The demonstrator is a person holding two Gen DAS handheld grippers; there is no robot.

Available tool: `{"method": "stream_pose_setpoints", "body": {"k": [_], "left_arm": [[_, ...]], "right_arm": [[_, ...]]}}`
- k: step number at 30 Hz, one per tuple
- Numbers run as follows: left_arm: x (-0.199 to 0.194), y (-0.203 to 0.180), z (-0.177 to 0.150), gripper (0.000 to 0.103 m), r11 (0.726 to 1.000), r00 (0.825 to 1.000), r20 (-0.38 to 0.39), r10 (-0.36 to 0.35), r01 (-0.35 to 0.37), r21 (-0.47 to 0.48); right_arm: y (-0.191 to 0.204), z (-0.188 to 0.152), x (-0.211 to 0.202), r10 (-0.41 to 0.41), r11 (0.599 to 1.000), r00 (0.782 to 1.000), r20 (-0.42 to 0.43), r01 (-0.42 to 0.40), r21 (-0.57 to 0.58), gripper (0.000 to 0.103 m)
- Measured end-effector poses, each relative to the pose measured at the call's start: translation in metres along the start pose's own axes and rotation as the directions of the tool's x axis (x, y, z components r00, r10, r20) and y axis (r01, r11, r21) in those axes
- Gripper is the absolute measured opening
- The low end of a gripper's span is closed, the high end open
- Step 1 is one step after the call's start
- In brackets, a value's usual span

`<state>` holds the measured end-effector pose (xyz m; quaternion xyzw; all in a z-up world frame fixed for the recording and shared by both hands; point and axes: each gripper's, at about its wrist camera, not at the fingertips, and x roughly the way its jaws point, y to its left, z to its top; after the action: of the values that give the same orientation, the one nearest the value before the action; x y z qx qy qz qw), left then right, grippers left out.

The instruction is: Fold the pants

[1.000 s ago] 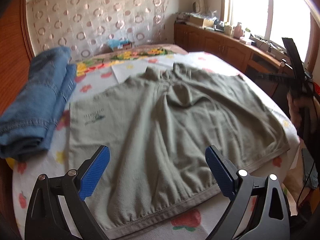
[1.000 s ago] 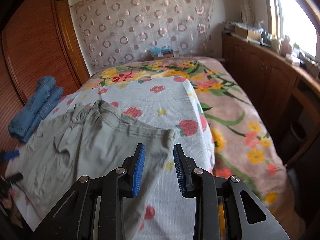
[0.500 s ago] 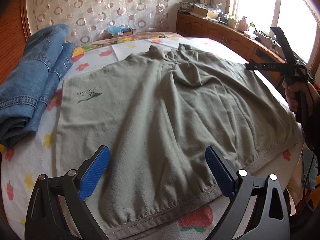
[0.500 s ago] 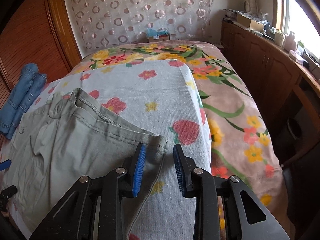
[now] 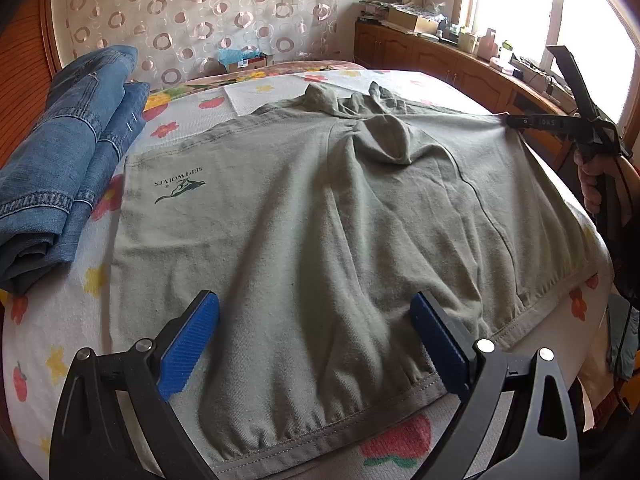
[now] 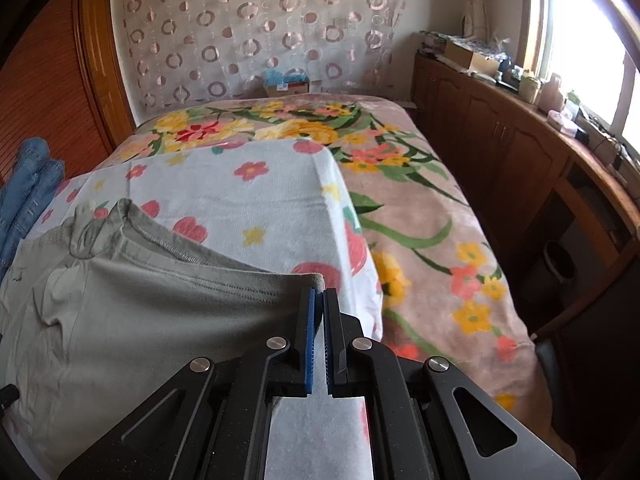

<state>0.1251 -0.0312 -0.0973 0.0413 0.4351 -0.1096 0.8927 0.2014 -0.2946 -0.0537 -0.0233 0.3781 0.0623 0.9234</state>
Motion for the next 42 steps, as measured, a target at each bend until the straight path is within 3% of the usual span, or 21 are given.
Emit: {"method": "stream_pose_setpoints", "body": {"k": [5,9,15,21,30,36,42], "left_arm": [[0.000,-0.004,0.000,0.097,1.000,1.000,-0.004,0.008,-0.008,0.009],[-0.001,-0.005,-0.001,0.097,1.000,1.000,-0.004,0.012,-0.012,0.010],[-0.001,-0.005,-0.001,0.097,1.000,1.000,-0.003,0.013,-0.013,0.009],[-0.001,-0.005,-0.001,0.097,1.000,1.000,-0.003,0.012,-0.012,0.010],[-0.001,-0.005,-0.001,0.097,1.000,1.000,-0.003,0.012,-0.012,0.010],[-0.001,-0.005,-0.001,0.097,1.000,1.000,-0.003,0.012,-0.012,0.010],[-0.002,-0.005,-0.001,0.097,1.000,1.000,-0.003,0.012,-0.012,0.009]], "right_arm": [[0.019,0.004,-0.027,-0.016,0.998,0.999,0.029,0.017,-0.054,0.014],[0.026,-0.026,-0.058,0.037,0.997,0.998,0.058,-0.033,-0.072,0.036],[0.024,-0.094,-0.106,0.111,0.992,0.992,0.063,-0.107,-0.065,0.036],[0.018,-0.133,-0.135,0.163,0.986,0.986,0.029,-0.163,-0.024,0.036],[0.029,-0.146,-0.150,0.197,0.980,0.980,-0.004,-0.197,-0.038,0.036],[0.027,-0.145,-0.152,0.204,0.976,0.979,-0.015,-0.205,-0.072,0.010],[0.033,-0.148,-0.158,0.193,0.978,0.981,-0.014,-0.193,-0.078,0.009]]}}
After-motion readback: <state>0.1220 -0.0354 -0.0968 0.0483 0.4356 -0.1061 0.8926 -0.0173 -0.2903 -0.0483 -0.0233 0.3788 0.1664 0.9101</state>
